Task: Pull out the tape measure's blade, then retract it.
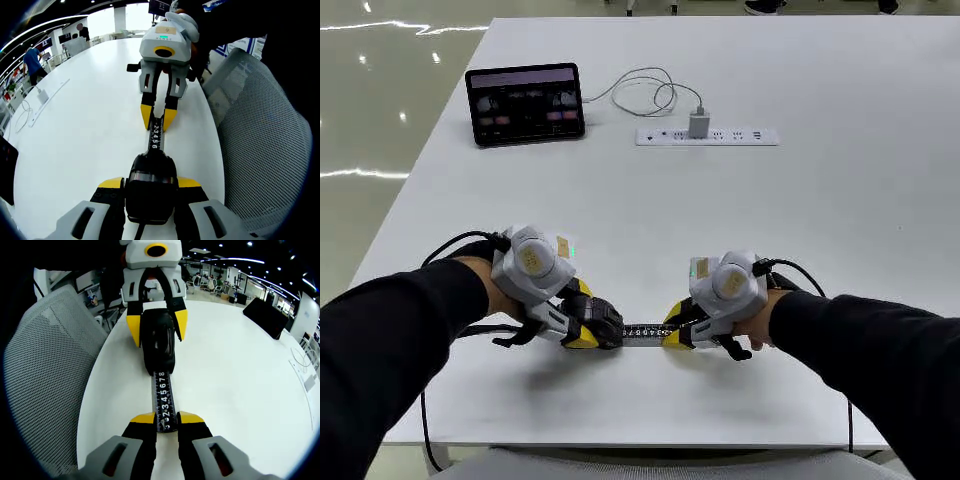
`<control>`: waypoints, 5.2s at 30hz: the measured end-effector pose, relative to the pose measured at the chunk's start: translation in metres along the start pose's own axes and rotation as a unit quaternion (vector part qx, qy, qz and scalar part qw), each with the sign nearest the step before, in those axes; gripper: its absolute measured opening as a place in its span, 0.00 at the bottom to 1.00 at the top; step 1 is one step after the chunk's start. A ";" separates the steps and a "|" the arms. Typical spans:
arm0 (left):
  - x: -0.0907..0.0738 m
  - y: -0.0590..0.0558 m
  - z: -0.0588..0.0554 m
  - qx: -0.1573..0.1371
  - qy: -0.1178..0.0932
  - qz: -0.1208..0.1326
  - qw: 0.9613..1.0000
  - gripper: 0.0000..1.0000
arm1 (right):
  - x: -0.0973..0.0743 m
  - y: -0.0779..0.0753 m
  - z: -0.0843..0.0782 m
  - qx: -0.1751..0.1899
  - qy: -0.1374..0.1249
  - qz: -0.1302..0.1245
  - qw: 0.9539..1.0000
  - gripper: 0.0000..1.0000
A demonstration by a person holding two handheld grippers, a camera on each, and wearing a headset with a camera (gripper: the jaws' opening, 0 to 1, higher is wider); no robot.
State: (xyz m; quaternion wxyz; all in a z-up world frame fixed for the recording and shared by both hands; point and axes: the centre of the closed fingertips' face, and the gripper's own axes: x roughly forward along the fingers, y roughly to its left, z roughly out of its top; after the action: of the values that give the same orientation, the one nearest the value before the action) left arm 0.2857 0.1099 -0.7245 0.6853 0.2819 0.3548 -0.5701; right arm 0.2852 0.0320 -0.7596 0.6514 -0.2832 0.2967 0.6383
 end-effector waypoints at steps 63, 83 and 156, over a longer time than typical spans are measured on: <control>0.000 0.001 0.000 0.001 -0.011 0.004 1.000 0.34 | -0.029 -0.006 -0.033 0.014 0.018 -0.011 1.000 0.11; 0.000 0.001 0.000 0.001 -0.010 0.004 1.000 0.34 | -0.040 -0.006 -0.045 0.023 0.019 -0.016 0.999 0.11; 0.001 0.001 0.000 -0.003 -0.014 0.010 1.000 0.34 | -0.075 -0.009 -0.084 0.035 0.035 -0.029 0.998 0.11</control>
State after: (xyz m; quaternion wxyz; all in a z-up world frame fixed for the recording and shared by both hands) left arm 0.2868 0.1094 -0.7249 0.6971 0.2751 0.3437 -0.5659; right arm 0.2915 -0.0808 -0.7588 0.6685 -0.2908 0.3334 0.5978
